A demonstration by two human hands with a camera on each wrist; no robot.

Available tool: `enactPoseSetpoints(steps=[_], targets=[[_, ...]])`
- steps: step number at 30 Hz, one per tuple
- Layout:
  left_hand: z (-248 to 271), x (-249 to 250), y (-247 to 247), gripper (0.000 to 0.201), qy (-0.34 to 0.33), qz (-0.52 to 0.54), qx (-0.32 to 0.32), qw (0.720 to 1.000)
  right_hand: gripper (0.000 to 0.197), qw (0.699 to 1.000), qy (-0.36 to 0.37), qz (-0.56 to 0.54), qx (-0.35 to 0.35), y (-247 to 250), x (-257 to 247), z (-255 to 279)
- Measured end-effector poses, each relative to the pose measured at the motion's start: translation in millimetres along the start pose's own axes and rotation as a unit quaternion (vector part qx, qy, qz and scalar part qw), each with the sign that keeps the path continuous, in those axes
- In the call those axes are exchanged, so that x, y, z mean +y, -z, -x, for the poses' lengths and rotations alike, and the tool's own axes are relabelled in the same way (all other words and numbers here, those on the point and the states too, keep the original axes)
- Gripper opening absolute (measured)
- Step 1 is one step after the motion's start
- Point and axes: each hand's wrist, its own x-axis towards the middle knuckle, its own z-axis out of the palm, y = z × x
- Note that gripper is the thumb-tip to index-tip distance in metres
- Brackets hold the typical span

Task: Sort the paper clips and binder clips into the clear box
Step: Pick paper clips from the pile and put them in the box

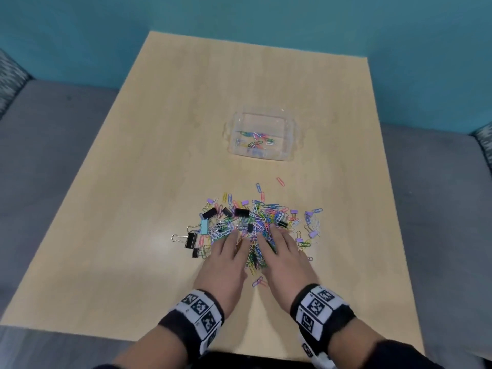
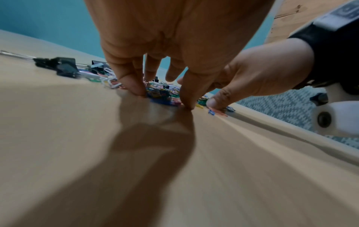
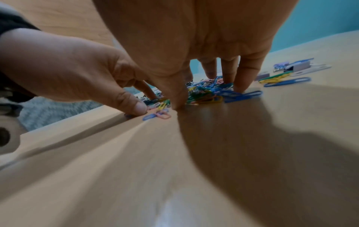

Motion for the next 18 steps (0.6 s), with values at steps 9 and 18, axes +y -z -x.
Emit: enactPoseSetpoints(steps=[9,18], targets=[[-24.7,3.9,4.7,0.053,-0.006,-0.014,-0.011,1.0,0.06,0.998,0.033,0.044,-0.03,16.6,-7.0,-13.6],[-26.3,-0.4,6.7,0.031,-0.007,0.004,-0.008,1.0,0.04,0.997,0.042,0.055,-0.045,30.8,-4.8,-10.9]])
